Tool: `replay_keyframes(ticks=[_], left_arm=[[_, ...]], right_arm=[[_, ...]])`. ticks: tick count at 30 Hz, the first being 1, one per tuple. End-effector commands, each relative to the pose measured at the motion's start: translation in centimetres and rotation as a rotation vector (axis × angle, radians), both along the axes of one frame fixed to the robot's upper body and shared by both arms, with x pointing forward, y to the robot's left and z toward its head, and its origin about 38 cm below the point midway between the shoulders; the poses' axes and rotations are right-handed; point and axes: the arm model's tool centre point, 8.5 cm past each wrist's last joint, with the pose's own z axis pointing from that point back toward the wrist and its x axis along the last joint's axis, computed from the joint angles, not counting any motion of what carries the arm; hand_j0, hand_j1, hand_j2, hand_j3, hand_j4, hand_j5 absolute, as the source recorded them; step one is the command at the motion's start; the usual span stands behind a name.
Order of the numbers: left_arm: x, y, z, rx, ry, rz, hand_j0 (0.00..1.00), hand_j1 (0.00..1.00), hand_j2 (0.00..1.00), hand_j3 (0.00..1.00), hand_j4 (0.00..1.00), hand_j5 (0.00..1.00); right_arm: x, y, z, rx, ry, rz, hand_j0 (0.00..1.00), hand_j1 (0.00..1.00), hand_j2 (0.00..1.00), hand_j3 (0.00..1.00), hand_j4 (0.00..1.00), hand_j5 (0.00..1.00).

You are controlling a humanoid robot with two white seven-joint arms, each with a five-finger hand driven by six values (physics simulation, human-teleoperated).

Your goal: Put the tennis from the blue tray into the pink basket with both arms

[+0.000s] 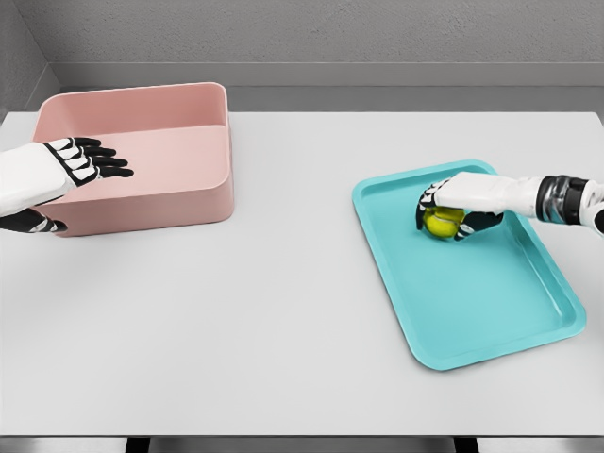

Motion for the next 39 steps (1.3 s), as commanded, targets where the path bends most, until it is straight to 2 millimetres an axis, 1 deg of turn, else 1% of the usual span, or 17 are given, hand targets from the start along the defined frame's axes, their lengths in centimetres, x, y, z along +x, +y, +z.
replay_keyframes(ticks=[1, 6, 9, 10, 14, 16, 17, 18, 20, 25, 27, 28, 31, 34, 35, 38, 39], left_arm=[[0.0, 0.1, 0.1, -0.005, 0.001, 0.002, 1.0, 1.0, 1.0, 1.0, 1.0, 1.0], [0.0, 0.0, 0.2, -0.005, -0.003, 0.001, 1.0, 1.0, 1.0, 1.0, 1.0, 1.0], [0.0, -0.1, 0.2, -0.005, -0.003, -0.002, 1.0, 1.0, 1.0, 1.0, 1.0, 1.0], [0.0, -0.1, 0.2, -0.005, -0.003, -0.002, 1.0, 1.0, 1.0, 1.0, 1.0, 1.0], [-0.1, -0.1, 0.3, -0.003, -0.004, -0.003, 1.0, 1.0, 1.0, 1.0, 1.0, 1.0], [-0.1, -0.1, 0.3, -0.003, -0.004, -0.004, 1.0, 1.0, 1.0, 1.0, 1.0, 1.0], [-0.1, -0.1, 0.3, -0.003, -0.004, -0.004, 1.0, 1.0, 1.0, 1.0, 1.0, 1.0], [-0.1, -0.1, 0.3, -0.003, -0.004, -0.004, 1.0, 1.0, 1.0, 1.0, 1.0, 1.0], [-0.1, -0.1, 0.3, -0.003, -0.004, -0.004, 1.0, 1.0, 1.0, 1.0, 1.0, 1.0], [-0.1, -0.1, 0.2, -0.003, -0.003, -0.005, 1.0, 1.0, 1.0, 1.0, 1.0, 1.0], [-0.1, -0.2, 0.2, -0.003, -0.003, -0.006, 1.0, 1.0, 1.0, 1.0, 1.0, 1.0], [-0.1, -0.2, 0.2, -0.003, -0.003, -0.006, 1.0, 1.0, 1.0, 1.0, 1.0, 1.0], [-0.1, -0.2, 0.2, -0.003, -0.002, -0.006, 1.0, 1.0, 1.0, 1.0, 1.0, 1.0], [-0.2, -0.5, 0.2, -0.005, -0.003, -0.016, 1.0, 1.0, 1.0, 1.0, 1.0, 1.0], [-0.2, -0.6, 0.2, -0.007, -0.003, -0.018, 1.0, 1.0, 1.0, 1.0, 1.0, 1.0], [-0.3, -0.8, 0.1, -0.006, -0.003, -0.025, 1.0, 1.0, 1.0, 1.0, 1.0, 1.0], [-0.3, -0.8, 0.1, -0.006, -0.001, -0.025, 1.0, 1.0, 1.0, 1.0, 1.0, 1.0]], right_arm=[[0.0, 0.0, 0.2, 0.009, -0.001, -0.002, 0.49, 0.49, 0.49, 0.49, 0.49, 0.49], [0.1, 0.1, 0.7, 0.011, -0.014, 0.003, 0.47, 0.47, 0.47, 0.47, 0.47, 0.47], [-0.1, 1.0, 1.6, 0.015, -0.039, 0.034, 0.47, 0.47, 0.47, 0.47, 0.47, 0.47], [-0.1, 1.0, 1.7, 0.016, -0.042, 0.035, 0.47, 0.47, 0.47, 0.47, 0.47, 0.47], [-0.5, 2.1, 4.0, 0.022, -0.101, 0.084, 0.46, 0.46, 0.46, 0.46, 0.46, 0.46], [-0.9, 2.9, 4.5, 0.025, -0.12, 0.111, 0.46, 0.46, 0.46, 0.46, 0.46, 0.46], [-0.9, 3.1, 4.7, 0.024, -0.127, 0.118, 0.46, 0.46, 0.46, 0.46, 0.46, 0.46], [-0.9, 2.8, 5.1, 0.027, -0.137, 0.111, 0.46, 0.46, 0.46, 0.46, 0.46, 0.46], [-1.0, 3.3, 5.8, 0.035, -0.156, 0.125, 0.46, 0.46, 0.46, 0.46, 0.46, 0.46], [-2.1, 5.4, 7.4, 0.048, -0.206, 0.201, 0.46, 0.46, 0.46, 0.46, 0.46, 0.46], [-2.3, 6.0, 7.4, 0.057, -0.208, 0.214, 0.46, 0.46, 0.46, 0.46, 0.46, 0.46], [-2.9, 6.8, 7.9, 0.059, -0.226, 0.245, 0.46, 0.46, 0.46, 0.46, 0.46, 0.46], [-3.9, 8.5, 8.6, 0.066, -0.253, 0.304, 0.46, 0.46, 0.46, 0.46, 0.46, 0.46], [-4.4, 9.7, 8.7, 0.076, -0.261, 0.338, 0.46, 0.46, 0.46, 0.46, 0.46, 0.46], [-5.0, 10.5, 8.8, 0.08, -0.268, 0.367, 0.46, 0.46, 0.46, 0.46, 0.46, 0.46], [-5.6, 12.2, 7.8, 0.078, -0.252, 0.414, 0.45, 0.45, 0.45, 0.45, 0.45, 0.45], [-5.9, 13.3, 7.7, 0.083, -0.259, 0.435, 0.45, 0.45, 0.45, 0.45, 0.45, 0.45]])
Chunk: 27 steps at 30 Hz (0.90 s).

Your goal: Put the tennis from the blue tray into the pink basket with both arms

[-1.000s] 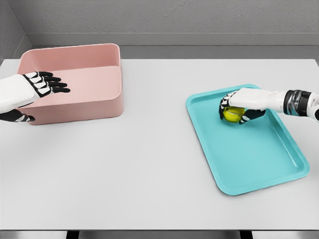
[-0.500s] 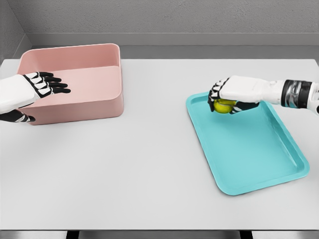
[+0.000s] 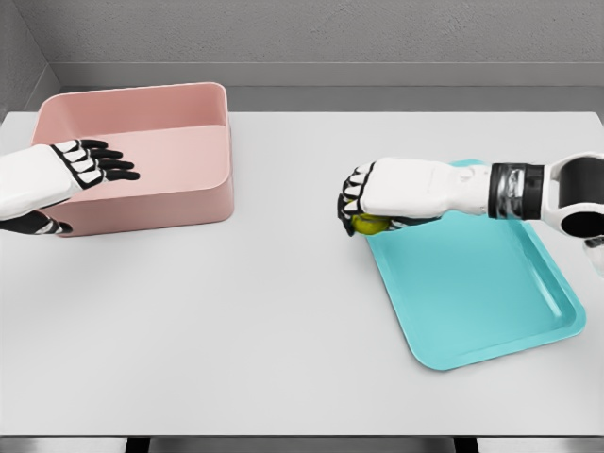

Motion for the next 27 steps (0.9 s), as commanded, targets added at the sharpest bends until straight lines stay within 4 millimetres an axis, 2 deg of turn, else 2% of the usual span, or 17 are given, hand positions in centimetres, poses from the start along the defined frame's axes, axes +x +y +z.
replay_keyframes(ticks=[1, 6, 10, 17, 21, 27], left_arm=[[0.0, -0.1, 0.1, -0.004, 0.0, -0.001, 1.0, 1.0, 1.0, 1.0, 1.0, 1.0], [-0.1, -0.3, -0.2, 0.002, 0.01, -0.007, 1.0, 1.0, 1.0, 1.0, 1.0, 1.0], [-0.1, -0.3, -0.3, 0.002, 0.014, -0.008, 1.0, 1.0, 1.0, 1.0, 1.0, 1.0], [-0.2, -0.4, -0.4, 0.009, 0.014, -0.011, 1.0, 1.0, 1.0, 1.0, 1.0, 1.0], [-0.2, -0.4, -0.5, 0.009, 0.014, -0.011, 1.0, 1.0, 1.0, 1.0, 1.0, 1.0], [-0.2, -0.4, -0.5, 0.01, 0.015, -0.011, 1.0, 1.0, 1.0, 1.0, 1.0, 1.0]], right_arm=[[-0.7, 2.0, -0.4, 0.008, -0.003, 0.048, 0.45, 0.45, 0.45, 0.45, 0.45, 0.45], [-1.3, 5.3, -0.8, 0.03, -0.001, 0.117, 0.45, 0.45, 0.45, 0.45, 0.45, 0.45], [-2.1, 8.2, -1.8, 0.029, 0.005, 0.177, 0.45, 0.45, 0.45, 0.45, 0.45, 0.45], [-2.8, 11.3, -2.5, 0.029, 0.001, 0.232, 0.45, 0.45, 0.45, 0.45, 0.45, 0.45], [-1.6, 12.4, -3.3, 0.033, 0.024, 0.211, 0.45, 0.45, 0.45, 0.45, 0.45, 0.45], [0.0, 13.5, -6.5, -0.007, 0.097, 0.167, 0.45, 0.45, 0.45, 0.45, 0.45, 0.45]])
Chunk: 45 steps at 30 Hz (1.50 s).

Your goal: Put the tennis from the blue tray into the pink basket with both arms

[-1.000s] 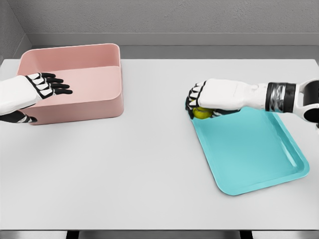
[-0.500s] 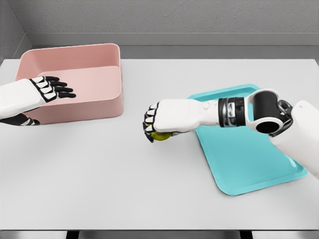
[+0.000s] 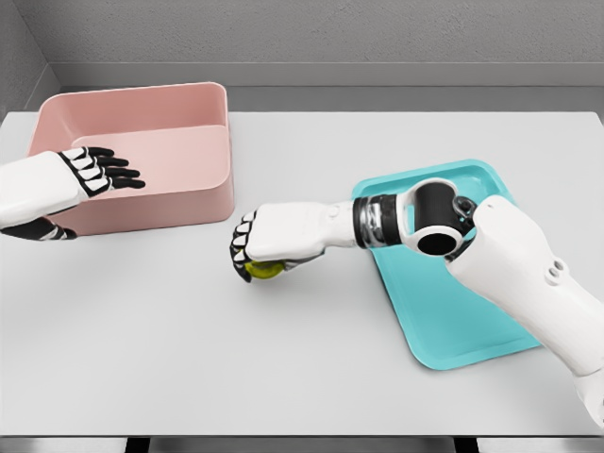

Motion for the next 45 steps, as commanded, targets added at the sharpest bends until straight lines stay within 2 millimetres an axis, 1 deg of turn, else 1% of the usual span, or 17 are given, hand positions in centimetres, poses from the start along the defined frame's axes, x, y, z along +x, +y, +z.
replay_keyframes(ticks=[1, 6, 10, 12, 14, 19, 26, 27, 28, 29, 30, 31, 35, 40, 43, 44, 45], left_arm=[[0.0, 0.0, 0.0, -0.005, 0.003, 0.002, 1.0, 1.0, 1.0, 1.0, 1.0, 1.0], [0.0, 0.0, 0.0, -0.005, 0.003, 0.002, 1.0, 1.0, 1.0, 1.0, 1.0, 1.0], [0.0, 0.0, 0.0, -0.005, 0.003, 0.002, 1.0, 1.0, 1.0, 1.0, 1.0, 1.0], [0.0, 0.1, 0.0, -0.003, 0.003, 0.002, 1.0, 1.0, 1.0, 1.0, 1.0, 1.0], [0.0, 0.1, 0.0, -0.003, 0.003, 0.002, 1.0, 1.0, 1.0, 1.0, 1.0, 1.0], [0.0, 0.0, 0.0, -0.003, 0.002, 0.001, 1.0, 1.0, 1.0, 1.0, 1.0, 1.0], [-0.1, -0.1, 0.0, -0.005, 0.002, -0.001, 1.0, 1.0, 1.0, 1.0, 1.0, 1.0], [0.0, -0.1, 0.0, -0.004, 0.001, -0.002, 1.0, 1.0, 1.0, 1.0, 1.0, 1.0], [-0.1, -0.1, -0.1, 0.004, 0.0, -0.003, 1.0, 1.0, 1.0, 1.0, 1.0, 1.0], [0.0, -0.2, -0.2, 0.001, 0.0, -0.005, 1.0, 1.0, 1.0, 1.0, 1.0, 1.0], [0.0, -0.4, -0.4, 0.007, -0.002, -0.008, 1.0, 1.0, 1.0, 1.0, 1.0, 1.0], [0.0, -0.5, -0.7, 0.015, -0.002, -0.012, 1.0, 1.0, 1.0, 1.0, 1.0, 1.0], [-0.1, -0.6, -0.9, 0.017, 0.004, -0.016, 1.0, 1.0, 1.0, 1.0, 1.0, 1.0], [-0.2, -0.7, -1.1, 0.018, 0.007, -0.019, 1.0, 1.0, 1.0, 1.0, 1.0, 1.0], [-0.3, -1.0, -1.7, 0.036, 0.012, -0.027, 1.0, 1.0, 1.0, 1.0, 1.0, 1.0], [-0.3, -1.0, -1.8, 0.04, 0.012, -0.028, 1.0, 1.0, 1.0, 1.0, 1.0, 1.0], [-0.3, -1.0, -1.9, 0.037, 0.012, -0.029, 1.0, 1.0, 1.0, 1.0, 1.0, 1.0]], right_arm=[[0.5, 0.5, -1.1, -0.012, 0.029, -0.016, 0.45, 0.45, 0.45, 0.45, 0.45, 0.45], [1.4, 0.7, -0.8, -0.018, 0.027, -0.027, 0.45, 0.45, 0.45, 0.45, 0.45, 0.45], [1.7, 0.9, -1.4, -0.021, 0.046, -0.038, 0.45, 0.45, 0.45, 0.45, 0.45, 0.45], [1.9, 1.5, -2.3, -0.039, 0.068, -0.04, 0.45, 0.45, 0.45, 0.45, 0.45, 0.45], [1.9, 1.7, -2.6, -0.043, 0.073, -0.037, 0.45, 0.45, 0.45, 0.45, 0.45, 0.45], [2.0, 1.6, -3.0, -0.055, 0.08, -0.041, 0.46, 0.46, 0.46, 0.46, 0.46, 0.46], [2.2, 2.0, -2.7, -0.057, 0.076, -0.038, 0.46, 0.46, 0.46, 0.46, 0.46, 0.46], [2.2, 2.0, -2.8, -0.058, 0.076, -0.037, 0.49, 0.49, 0.49, 0.49, 0.49, 0.49], [2.2, 2.0, -2.8, -0.058, 0.078, -0.037, 0.57, 0.57, 0.57, 0.57, 0.57, 0.57], [2.1, 2.0, -2.9, -0.061, 0.079, -0.034, 0.77, 0.77, 0.77, 0.77, 0.77, 0.77], [2.1, 2.0, -2.9, -0.062, 0.078, -0.034, 0.84, 0.84, 0.84, 0.84, 0.84, 0.84], [2.1, 2.0, -2.9, -0.062, 0.078, -0.034, 0.86, 0.86, 0.86, 0.86, 0.86, 0.86], [2.1, 2.0, -3.0, -0.063, 0.079, -0.034, 0.97, 0.97, 0.97, 0.97, 0.97, 0.97], [2.1, 2.0, -2.6, -0.059, 0.07, -0.032, 0.99, 0.99, 0.99, 0.99, 0.99, 0.99], [2.1, 1.1, -2.3, -0.056, 0.061, -0.04, 1.0, 1.0, 1.0, 1.0, 1.0, 1.0], [2.1, 0.9, -1.3, -0.036, 0.039, -0.04, 1.0, 1.0, 1.0, 1.0, 1.0, 1.0], [2.1, 0.1, -0.3, -0.023, 0.013, -0.046, 1.0, 1.0, 1.0, 1.0, 1.0, 1.0]])
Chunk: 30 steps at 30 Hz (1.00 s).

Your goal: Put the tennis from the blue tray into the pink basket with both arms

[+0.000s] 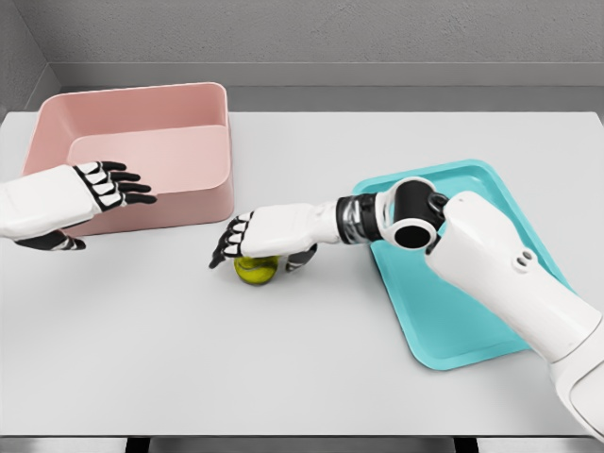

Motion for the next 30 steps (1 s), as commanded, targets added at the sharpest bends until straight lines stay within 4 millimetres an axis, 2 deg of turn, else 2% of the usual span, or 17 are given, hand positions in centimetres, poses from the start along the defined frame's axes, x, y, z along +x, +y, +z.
replay_keyframes(ticks=[1, 4, 6, 10, 12, 14, 16, 20, 23, 26, 27, 30], left_arm=[[0.0, -0.1, -0.2, -0.002, 0.002, -0.002, 1.0, 1.0, 1.0, 1.0, 1.0, 1.0], [0.0, -0.3, -0.5, 0.005, 0.001, -0.007, 1.0, 1.0, 1.0, 1.0, 1.0, 1.0], [-0.1, -0.7, -1.1, 0.012, 0.008, -0.015, 1.0, 1.0, 1.0, 1.0, 1.0, 1.0], [-0.1, -1.5, -1.9, 0.022, 0.003, -0.034, 1.0, 1.0, 1.0, 1.0, 1.0, 1.0], [-0.2, -2.8, -2.4, 0.029, -0.01, -0.065, 1.0, 1.0, 1.0, 1.0, 1.0, 1.0], [-0.5, -4.4, -4.0, 0.045, 0.043, -0.099, 1.0, 1.0, 1.0, 1.0, 1.0, 1.0], [-0.6, -5.3, -4.1, 0.038, 0.044, -0.117, 1.0, 1.0, 1.0, 1.0, 1.0, 1.0], [-0.3, -7.6, -4.6, 0.044, 0.024, -0.155, 1.0, 1.0, 1.0, 1.0, 1.0, 1.0], [0.2, -9.4, -4.8, 0.028, -0.008, -0.179, 1.0, 1.0, 1.0, 1.0, 1.0, 1.0], [0.4, -10.5, -4.9, 0.028, -0.021, -0.2, 1.0, 1.0, 1.0, 1.0, 1.0, 1.0], [0.7, -11.9, -5.0, 0.022, -0.024, -0.23, 1.0, 1.0, 1.0, 1.0, 1.0, 1.0], [0.8, -12.9, -5.0, 0.025, -0.027, -0.256, 1.0, 1.0, 1.0, 1.0, 1.0, 1.0]], right_arm=[[0.3, -1.7, 2.2, 0.029, -0.05, -0.02, 1.0, 1.0, 1.0, 1.0, 1.0, 1.0], [1.2, -4.2, 5.7, 0.102, -0.121, -0.08, 1.0, 1.0, 1.0, 1.0, 1.0, 1.0], [1.0, -7.0, 7.6, 0.131, -0.168, -0.12, 1.0, 1.0, 1.0, 1.0, 1.0, 1.0], [0.3, -16.3, 12.0, 0.286, -0.193, -0.28, 1.0, 1.0, 1.0, 1.0, 1.0, 1.0], [-1.8, -20.4, 11.8, 0.378, -0.153, -0.349, 1.0, 1.0, 1.0, 1.0, 1.0, 1.0], [-3.1, -24.3, 11.3, 0.47, -0.131, -0.45, 1.0, 1.0, 1.0, 1.0, 1.0, 1.0], [-4.2, -26.9, 10.6, 0.535, -0.095, -0.511, 1.0, 1.0, 1.0, 1.0, 1.0, 1.0], [-5.5, -28.0, 7.7, 0.558, -0.016, -0.56, 1.0, 1.0, 1.0, 1.0, 1.0, 1.0], [-6.2, -28.7, 6.3, 0.571, 0.012, -0.599, 1.0, 1.0, 1.0, 1.0, 1.0, 1.0], [-6.7, -29.0, 5.1, 0.593, 0.036, -0.627, 1.0, 1.0, 1.0, 1.0, 1.0, 1.0], [-6.8, -29.1, 5.0, 0.592, 0.039, -0.63, 1.0, 1.0, 1.0, 1.0, 1.0, 1.0], [-6.7, -28.9, 4.3, 0.607, 0.059, -0.639, 1.0, 1.0, 1.0, 1.0, 1.0, 1.0]])
